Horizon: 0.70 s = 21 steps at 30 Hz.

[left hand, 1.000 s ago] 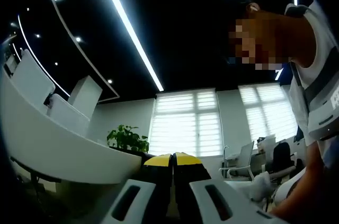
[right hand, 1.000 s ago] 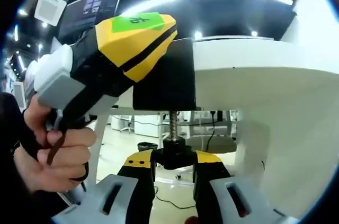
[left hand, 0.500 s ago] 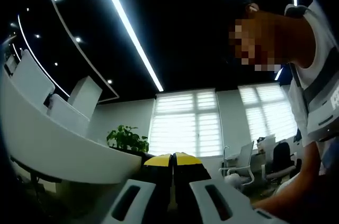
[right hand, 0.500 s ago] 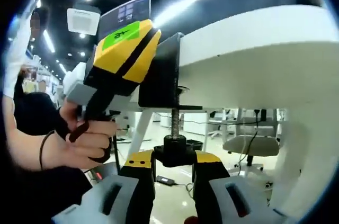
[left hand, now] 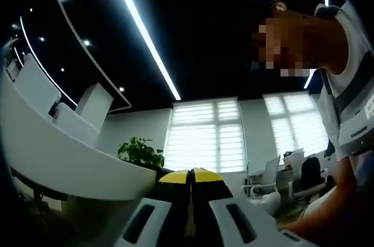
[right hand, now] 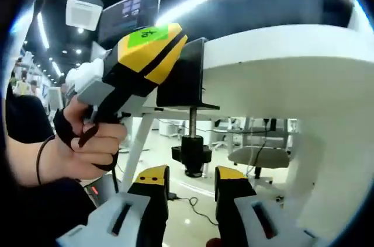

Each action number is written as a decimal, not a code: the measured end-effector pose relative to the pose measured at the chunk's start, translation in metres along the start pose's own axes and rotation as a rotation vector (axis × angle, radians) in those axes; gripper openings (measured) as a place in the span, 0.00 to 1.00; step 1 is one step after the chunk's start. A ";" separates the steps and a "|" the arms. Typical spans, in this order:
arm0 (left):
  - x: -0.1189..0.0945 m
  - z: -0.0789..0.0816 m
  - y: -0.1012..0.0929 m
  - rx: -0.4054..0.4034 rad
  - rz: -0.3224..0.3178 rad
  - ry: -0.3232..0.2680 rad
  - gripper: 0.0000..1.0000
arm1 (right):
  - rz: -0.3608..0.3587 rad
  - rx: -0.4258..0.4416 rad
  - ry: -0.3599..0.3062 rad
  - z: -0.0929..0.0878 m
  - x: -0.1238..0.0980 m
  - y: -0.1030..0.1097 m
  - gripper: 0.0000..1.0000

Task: Clamp the fixed fixture on the desktop, loosen the retaining clip, secure it to the edge of the desk, and tighten the retaining clip.

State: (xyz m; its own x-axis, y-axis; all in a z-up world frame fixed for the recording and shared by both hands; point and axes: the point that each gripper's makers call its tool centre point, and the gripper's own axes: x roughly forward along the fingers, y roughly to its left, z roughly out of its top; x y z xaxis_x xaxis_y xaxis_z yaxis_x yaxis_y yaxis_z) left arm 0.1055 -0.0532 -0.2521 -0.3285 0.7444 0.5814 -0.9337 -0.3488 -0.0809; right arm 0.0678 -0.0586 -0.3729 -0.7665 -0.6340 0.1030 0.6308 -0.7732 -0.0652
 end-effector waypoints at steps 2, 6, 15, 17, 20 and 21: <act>0.000 0.000 0.000 0.000 0.000 -0.001 0.02 | -0.074 0.016 -0.017 0.004 -0.005 -0.003 0.39; 0.000 0.000 0.000 -0.003 0.001 -0.002 0.02 | -0.207 0.072 -0.055 0.016 -0.008 -0.007 0.39; 0.001 0.001 0.000 -0.004 0.002 -0.010 0.02 | -0.372 0.017 -0.054 0.025 0.003 -0.003 0.41; 0.001 0.001 0.000 -0.006 0.000 -0.011 0.02 | -0.380 0.024 -0.054 0.024 0.008 -0.001 0.41; 0.002 0.001 0.000 -0.005 -0.001 -0.011 0.02 | -0.380 0.020 -0.046 0.022 0.015 0.001 0.40; 0.002 0.001 0.000 -0.005 -0.001 -0.012 0.02 | -0.379 0.021 -0.047 0.022 0.017 0.001 0.39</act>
State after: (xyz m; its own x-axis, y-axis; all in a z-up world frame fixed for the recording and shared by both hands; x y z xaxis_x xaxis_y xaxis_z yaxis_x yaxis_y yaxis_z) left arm 0.1053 -0.0523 -0.2506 -0.3257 0.7380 0.5910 -0.9348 -0.3451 -0.0842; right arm 0.0580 -0.0700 -0.3495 -0.9397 -0.3018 0.1611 0.3068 -0.9518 0.0065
